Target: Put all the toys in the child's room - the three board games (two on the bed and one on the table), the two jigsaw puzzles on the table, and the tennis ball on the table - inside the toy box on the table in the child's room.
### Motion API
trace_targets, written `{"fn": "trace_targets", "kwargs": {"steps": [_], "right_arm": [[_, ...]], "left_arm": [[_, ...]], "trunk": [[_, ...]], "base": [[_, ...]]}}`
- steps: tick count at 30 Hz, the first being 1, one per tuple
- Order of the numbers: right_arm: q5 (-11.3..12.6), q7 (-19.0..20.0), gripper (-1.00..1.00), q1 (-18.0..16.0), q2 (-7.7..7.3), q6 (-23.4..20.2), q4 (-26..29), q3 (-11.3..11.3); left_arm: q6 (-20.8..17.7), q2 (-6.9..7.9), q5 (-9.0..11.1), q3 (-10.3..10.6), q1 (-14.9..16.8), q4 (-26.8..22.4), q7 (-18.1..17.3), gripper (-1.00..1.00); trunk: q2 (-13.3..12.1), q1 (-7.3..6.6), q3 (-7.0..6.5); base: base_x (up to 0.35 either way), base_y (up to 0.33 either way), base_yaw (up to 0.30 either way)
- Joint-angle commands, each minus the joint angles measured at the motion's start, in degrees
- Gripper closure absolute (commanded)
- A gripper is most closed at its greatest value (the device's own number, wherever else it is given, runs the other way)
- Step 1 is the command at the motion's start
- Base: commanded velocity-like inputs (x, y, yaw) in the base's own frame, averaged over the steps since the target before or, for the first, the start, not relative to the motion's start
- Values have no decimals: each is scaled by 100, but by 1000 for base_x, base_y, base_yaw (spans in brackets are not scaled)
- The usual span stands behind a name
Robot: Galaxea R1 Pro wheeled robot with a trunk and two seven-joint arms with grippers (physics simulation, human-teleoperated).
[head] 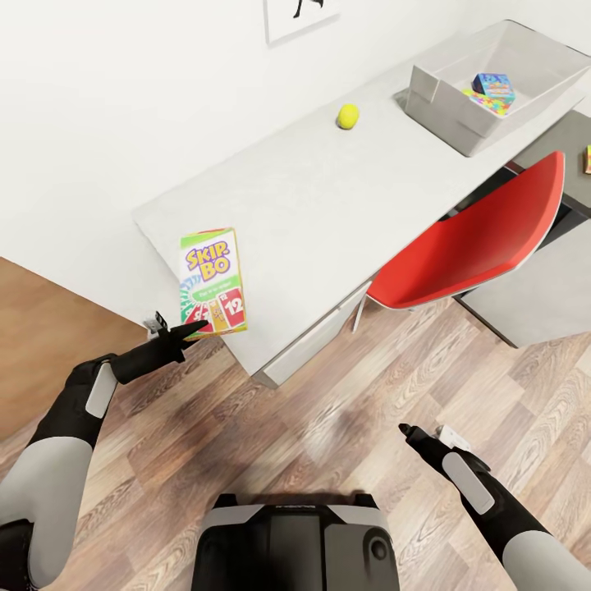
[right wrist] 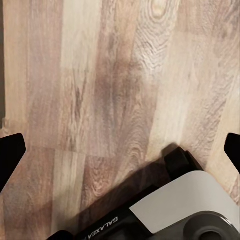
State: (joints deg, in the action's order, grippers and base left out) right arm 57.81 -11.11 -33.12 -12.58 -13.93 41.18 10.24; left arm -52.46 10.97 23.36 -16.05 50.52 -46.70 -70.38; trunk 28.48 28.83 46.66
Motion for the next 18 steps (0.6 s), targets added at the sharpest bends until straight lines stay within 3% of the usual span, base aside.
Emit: {"fn": "trace_targets", "kwargs": {"steps": [1,14,18], "right_arm": [[46,-49,-100,-2,-8,-5,12,30],[46,-49,-100,-2,-8,-5,11,39],[46,-49,-100,-2,-8,-5,12,39]], "left_arm": [[-11,1,-25,2,1,3,-2,100],[-10,1,-16,5,1,3,-37,100],[-10,1,-16,5,1,3,-37,100]], "trunk": [[-35,-19,-13],[-556,-305,-246],[-556,-305,-246]], "base": [[0,0,0],[0,0,0],[0,0,0]]}}
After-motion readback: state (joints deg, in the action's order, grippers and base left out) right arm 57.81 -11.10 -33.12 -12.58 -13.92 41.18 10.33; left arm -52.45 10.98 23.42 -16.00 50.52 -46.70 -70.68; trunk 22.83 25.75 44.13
